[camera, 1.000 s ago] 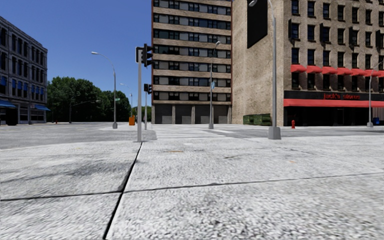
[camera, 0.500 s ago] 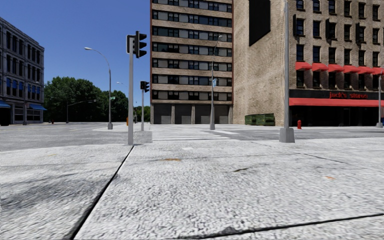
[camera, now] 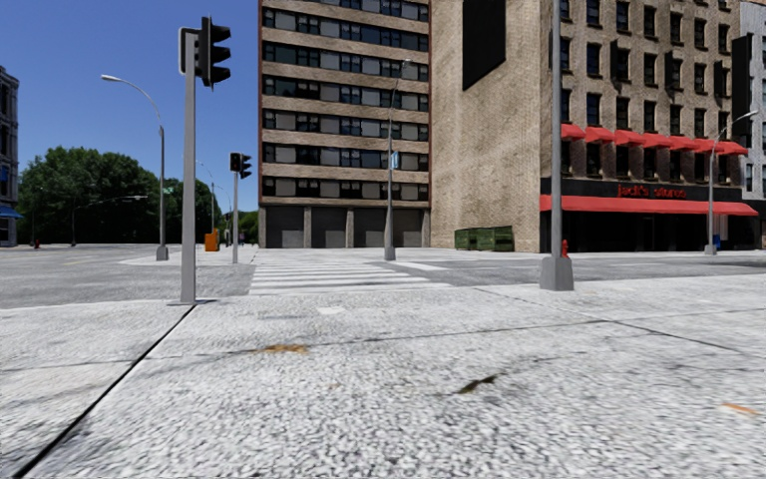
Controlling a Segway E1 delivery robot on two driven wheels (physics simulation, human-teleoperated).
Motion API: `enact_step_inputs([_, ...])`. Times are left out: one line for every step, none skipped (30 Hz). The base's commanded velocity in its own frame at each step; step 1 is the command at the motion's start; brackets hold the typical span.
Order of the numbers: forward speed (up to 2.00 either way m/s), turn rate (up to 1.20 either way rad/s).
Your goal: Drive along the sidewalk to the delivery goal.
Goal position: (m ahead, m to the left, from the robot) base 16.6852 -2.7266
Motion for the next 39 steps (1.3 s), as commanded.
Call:
enact_step_inputs([2.00,0.00])
enact_step_inputs([2.00,0.00])
enact_step_inputs([2.00,0.00])
enact_step_inputs([2.00,0.00])
enact_step_inputs([2.00,0.00])
enact_step_inputs([2.00,0.00])
enact_step_inputs([2.00,0.00])
enact_step_inputs([2.00,0.00])
enact_step_inputs([2.00,0.00])
enact_step_inputs([2.00,0.00])
enact_step_inputs([2.00,0.00])
enact_step_inputs([2.00,0.00])
enact_step_inputs([2.00,0.00])
enact_step_inputs([2.00,0.00])
enact_step_inputs([2.00,0.00])
enact_step_inputs([2.00,0.00])
enact_step_inputs([2.00,0.00])
enact_step_inputs([2.00,0.00])
enact_step_inputs([2.00,0.00])
enact_step_inputs([2.00,0.00])
enact_step_inputs([2.00,0.00])
enact_step_inputs([2.00,0.00])
enact_step_inputs([2.00,0.00])
enact_step_inputs([2.00,0.00])
enact_step_inputs([2.00,0.00])
enact_step_inputs([2.00,0.00])
enact_step_inputs([2.00,0.00])
enact_step_inputs([2.00,0.00])
enact_step_inputs([2.00,0.00])
enact_step_inputs([2.00,0.00])
enact_step_inputs([2.00,0.00])
enact_step_inputs([2.00,0.00])
enact_step_inputs([2.00,0.00])
enact_step_inputs([2.00,0.00])
enact_step_inputs([2.00,0.00])
enact_step_inputs([2.00,0.00])
enact_step_inputs([2.00,0.00])
enact_step_inputs([2.00,0.00])
enact_step_inputs([2.00,0.00])
